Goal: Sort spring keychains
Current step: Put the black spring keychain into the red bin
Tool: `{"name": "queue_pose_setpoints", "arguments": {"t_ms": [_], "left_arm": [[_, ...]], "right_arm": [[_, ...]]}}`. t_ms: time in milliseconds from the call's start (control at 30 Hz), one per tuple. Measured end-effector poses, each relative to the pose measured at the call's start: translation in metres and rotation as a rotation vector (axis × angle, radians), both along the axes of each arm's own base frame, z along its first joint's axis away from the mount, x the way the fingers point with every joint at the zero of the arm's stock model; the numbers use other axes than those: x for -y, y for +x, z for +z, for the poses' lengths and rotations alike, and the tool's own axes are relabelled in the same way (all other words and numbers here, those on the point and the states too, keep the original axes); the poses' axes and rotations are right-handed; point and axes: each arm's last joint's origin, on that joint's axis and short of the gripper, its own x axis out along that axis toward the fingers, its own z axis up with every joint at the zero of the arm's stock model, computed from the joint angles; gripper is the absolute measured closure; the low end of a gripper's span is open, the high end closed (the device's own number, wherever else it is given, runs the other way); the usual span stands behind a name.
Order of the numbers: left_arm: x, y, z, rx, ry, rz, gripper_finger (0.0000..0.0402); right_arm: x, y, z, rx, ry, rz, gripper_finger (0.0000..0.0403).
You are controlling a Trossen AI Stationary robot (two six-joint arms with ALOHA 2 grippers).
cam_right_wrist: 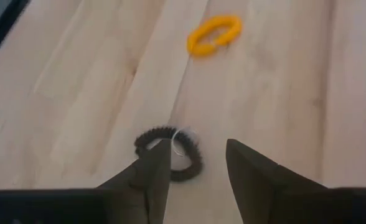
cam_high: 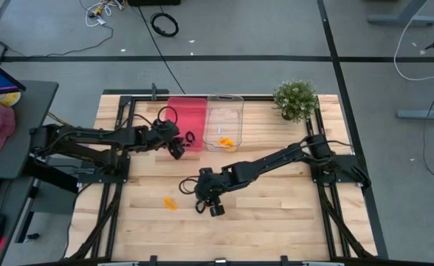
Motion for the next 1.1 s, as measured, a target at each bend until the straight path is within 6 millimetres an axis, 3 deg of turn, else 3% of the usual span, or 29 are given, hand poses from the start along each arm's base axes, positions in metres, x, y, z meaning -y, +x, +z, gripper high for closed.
{"name": "queue_pose_setpoints", "arguments": {"t_ms": [367,500,667,833,1100], "left_arm": [[0.000,-0.001,-0.001,-0.013,0.011,0.013,0.0255],[0.000,-0.001,-0.001,-0.013,0.011,0.013,0.0255],[0.000,-0.001,-0.001,-0.015,0.011,0.013,0.0255],[0.000,-0.001,-0.001,-0.016,0.010,0.013,0.0255],[0.000,-0.001,-0.001,-0.012,0.007,0.012,0.0255]], "right_arm": [[-0.001,0.020,-0.054,-0.091,0.037,0.031,0.0246],[0.004,0.027,-0.064,-0.149,-0.015,0.040,0.0246],[0.009,0.027,-0.067,-0.165,-0.136,0.026,0.0276],[0.015,0.025,-0.063,-0.176,-0.203,0.046,0.0383],[0.015,0.015,-0.036,-0.160,-0.321,-0.018,0.0396]]}}
